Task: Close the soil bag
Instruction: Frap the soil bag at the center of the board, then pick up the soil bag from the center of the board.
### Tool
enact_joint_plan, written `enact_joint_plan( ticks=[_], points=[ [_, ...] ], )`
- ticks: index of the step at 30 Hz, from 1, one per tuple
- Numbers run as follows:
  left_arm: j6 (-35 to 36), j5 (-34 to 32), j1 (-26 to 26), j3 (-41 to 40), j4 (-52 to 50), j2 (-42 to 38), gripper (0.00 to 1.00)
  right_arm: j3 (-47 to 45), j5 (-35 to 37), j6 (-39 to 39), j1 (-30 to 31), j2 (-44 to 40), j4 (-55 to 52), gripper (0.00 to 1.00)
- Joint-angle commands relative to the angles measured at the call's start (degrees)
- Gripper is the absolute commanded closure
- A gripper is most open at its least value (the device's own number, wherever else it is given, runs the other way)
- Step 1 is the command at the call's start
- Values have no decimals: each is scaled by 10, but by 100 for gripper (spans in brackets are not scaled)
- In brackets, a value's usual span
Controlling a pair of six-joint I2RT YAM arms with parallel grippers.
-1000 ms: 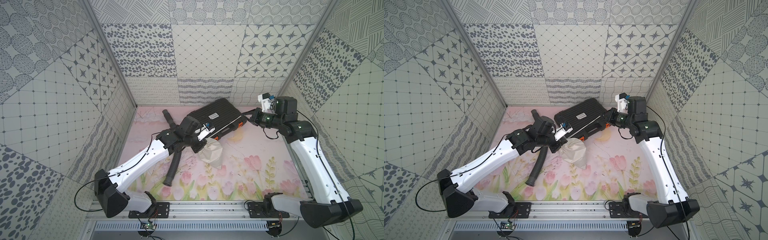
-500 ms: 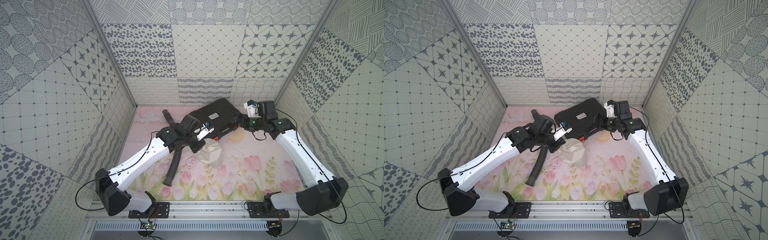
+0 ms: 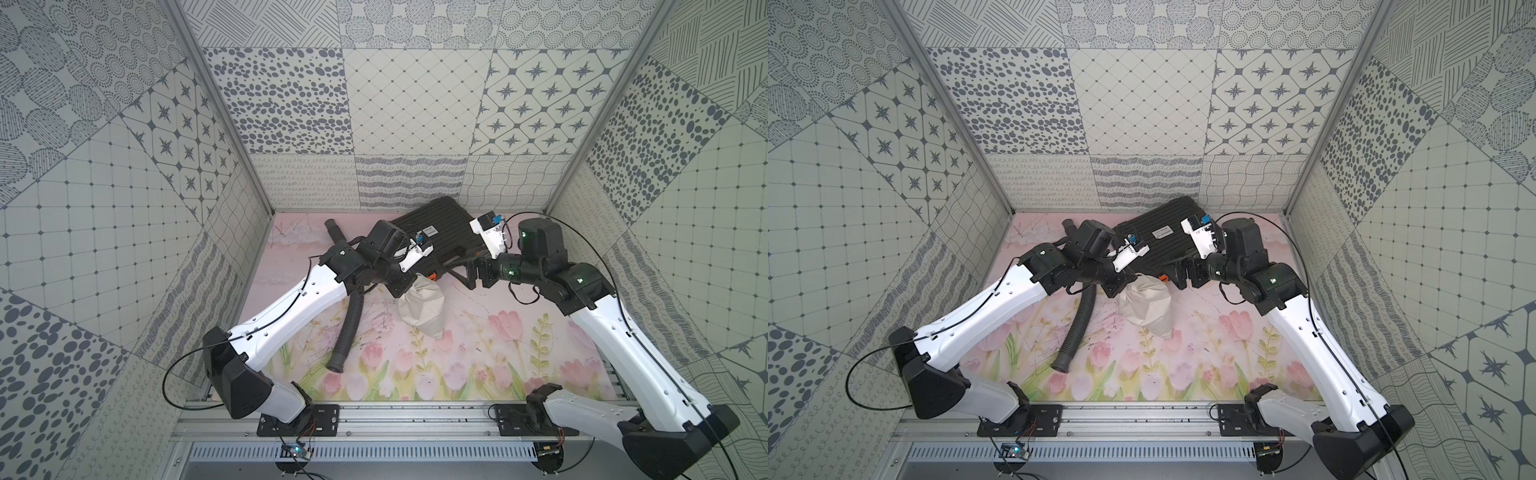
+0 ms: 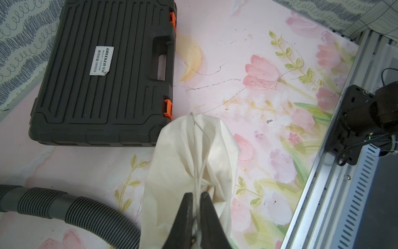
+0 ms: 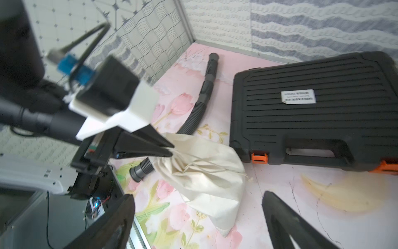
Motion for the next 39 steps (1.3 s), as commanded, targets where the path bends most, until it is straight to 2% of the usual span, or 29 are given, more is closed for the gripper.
enact_joint_plan(
  ticks=[1, 6, 11, 20, 23, 30, 35, 39],
  points=[
    [-25, 29, 1, 23, -20, 11, 100, -48, 6, -71, 41, 0, 44, 3],
    [-35, 30, 1, 34, -27, 19, 100, -149, 61, -80, 112, -28, 170, 4],
    [-42, 32, 0, 36, -30, 20, 100, -210, 148, -84, 176, -20, 276, 6],
    [-50, 28, 0, 44, -30, 28, 100, -218, 240, -86, 219, 34, 375, 6],
    [-52, 27, 0, 46, -30, 28, 100, -207, 243, -88, 221, 51, 388, 8],
    [-55, 24, -1, 51, -30, 31, 100, -193, 237, -88, 225, 68, 398, 21],
    [-58, 21, -1, 54, -27, 34, 100, -199, 233, -83, 226, 66, 398, 45],
    [-58, 17, -1, 54, -24, 34, 100, -207, 236, -78, 230, 60, 402, 46]
  ],
)
